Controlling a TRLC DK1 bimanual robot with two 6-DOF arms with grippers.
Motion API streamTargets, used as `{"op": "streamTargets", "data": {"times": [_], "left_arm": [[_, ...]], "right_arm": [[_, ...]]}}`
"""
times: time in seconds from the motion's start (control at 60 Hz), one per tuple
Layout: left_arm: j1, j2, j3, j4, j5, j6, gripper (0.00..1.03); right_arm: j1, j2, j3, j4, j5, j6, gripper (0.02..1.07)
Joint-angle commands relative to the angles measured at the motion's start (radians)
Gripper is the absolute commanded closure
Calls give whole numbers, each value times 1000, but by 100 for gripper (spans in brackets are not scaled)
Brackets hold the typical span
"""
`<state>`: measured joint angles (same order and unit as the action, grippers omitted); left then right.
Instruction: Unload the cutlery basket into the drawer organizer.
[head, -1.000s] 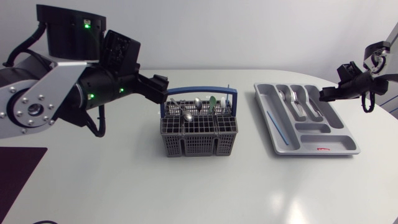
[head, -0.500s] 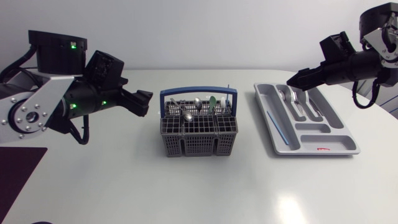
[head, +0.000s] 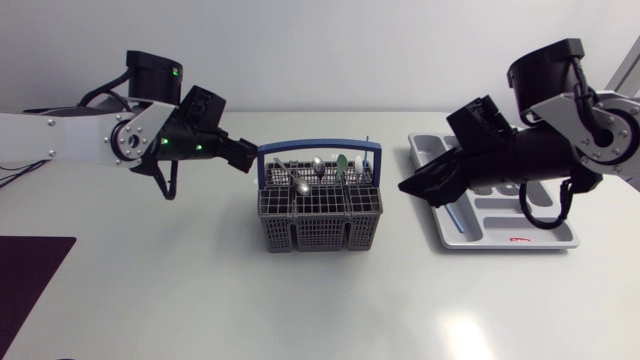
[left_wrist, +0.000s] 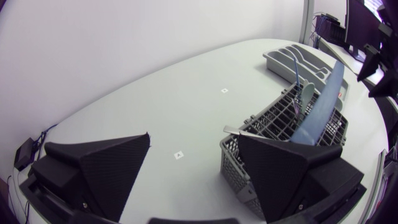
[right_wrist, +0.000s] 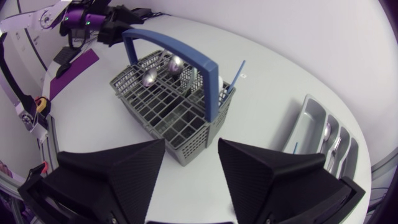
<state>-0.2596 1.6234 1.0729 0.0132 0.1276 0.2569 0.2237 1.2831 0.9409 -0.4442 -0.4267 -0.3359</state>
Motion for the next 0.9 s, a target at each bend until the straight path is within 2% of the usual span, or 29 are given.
{"op": "streamTargets", "data": {"times": [0.0,0.133,0.417,0.583,0.75,0.8,0.883], "left_arm": [[17,56,70,4,24,-30,6],[37,112,125,-1,47,-41,6],[45,176,197,-25,110,-79,6],[62,184,251,-165,247,-90,8],[126,170,298,-288,342,-31,11],[140,170,312,-323,359,-10,14],[160,178,340,-383,409,18,27]], "right_arm": [[32,-13,-37,9,-7,31,70],[82,-13,-74,38,-7,38,92],[198,25,-142,116,11,41,93],[203,41,-157,136,14,44,93],[204,41,-179,153,19,41,93],[204,42,-182,154,19,41,93],[207,47,-185,162,19,43,93]]}}
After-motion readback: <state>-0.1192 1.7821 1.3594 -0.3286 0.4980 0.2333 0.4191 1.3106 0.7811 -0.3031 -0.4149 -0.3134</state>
